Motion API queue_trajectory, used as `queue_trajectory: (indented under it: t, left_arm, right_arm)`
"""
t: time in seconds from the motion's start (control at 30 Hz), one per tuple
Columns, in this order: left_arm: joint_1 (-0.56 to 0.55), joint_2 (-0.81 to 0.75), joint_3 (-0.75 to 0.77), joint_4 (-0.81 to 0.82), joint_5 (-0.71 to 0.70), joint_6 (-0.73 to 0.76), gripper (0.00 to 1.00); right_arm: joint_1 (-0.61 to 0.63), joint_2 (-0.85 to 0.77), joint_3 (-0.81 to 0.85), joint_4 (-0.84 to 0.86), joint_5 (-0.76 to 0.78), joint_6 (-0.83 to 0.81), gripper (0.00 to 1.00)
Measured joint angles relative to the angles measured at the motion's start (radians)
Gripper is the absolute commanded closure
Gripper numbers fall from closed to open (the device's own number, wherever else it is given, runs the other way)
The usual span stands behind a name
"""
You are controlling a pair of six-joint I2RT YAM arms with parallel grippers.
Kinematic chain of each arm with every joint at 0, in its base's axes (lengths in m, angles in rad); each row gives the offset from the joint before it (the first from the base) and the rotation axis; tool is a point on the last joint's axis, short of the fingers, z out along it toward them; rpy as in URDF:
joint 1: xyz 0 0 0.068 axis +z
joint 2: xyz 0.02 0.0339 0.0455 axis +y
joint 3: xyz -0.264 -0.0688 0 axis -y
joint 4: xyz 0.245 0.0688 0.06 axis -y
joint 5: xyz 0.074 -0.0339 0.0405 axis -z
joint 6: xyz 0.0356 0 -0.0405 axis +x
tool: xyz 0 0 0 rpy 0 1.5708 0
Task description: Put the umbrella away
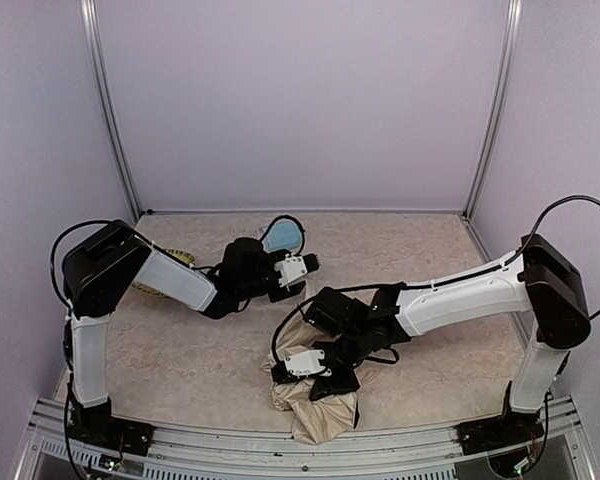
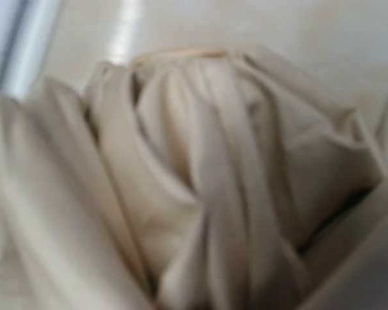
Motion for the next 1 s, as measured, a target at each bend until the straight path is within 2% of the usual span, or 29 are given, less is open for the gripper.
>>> queue_trajectory:
  t: [0.13,0.3,0.4,0.5,0.63,0.73,0.87,1.0]
  left_arm:
    - [0.069,0.0,0.079,0.066,-0.15,-0.124,0.01]
    - [0.167,-0.064,0.114,0.062,-0.176,-0.294,0.01]
    - [0.203,-0.198,0.032,0.073,-0.174,-0.377,0.02]
    - [0.181,-0.37,-0.108,0.104,-0.16,-0.422,0.08]
    - [0.038,-0.666,-0.353,0.115,-0.137,-0.428,0.16]
    - [-0.128,-0.808,-0.436,0.014,-0.115,-0.408,0.17]
    - [-0.342,-0.924,-0.49,-0.166,-0.064,-0.381,0.07]
    - [-0.44,-0.911,-0.517,-0.263,-0.037,-0.357,0.01]
  right_arm:
    - [-0.01,0.032,0.034,-0.056,-0.078,0.008,1.0]
    - [-0.042,0.058,0.066,-0.09,-0.142,0.029,1.0]
    - [-0.067,0.08,0.087,-0.108,-0.185,0.048,1.0]
    - [-0.101,0.11,0.113,-0.13,-0.257,0.061,1.0]
    - [-0.161,0.176,0.155,-0.158,-0.397,0.071,1.0]
    - [-0.208,0.22,0.176,-0.173,-0.515,0.072,1.0]
    - [-0.257,0.269,0.205,-0.197,-0.638,0.071,1.0]
    - [-0.286,0.316,0.239,-0.231,-0.717,0.069,1.0]
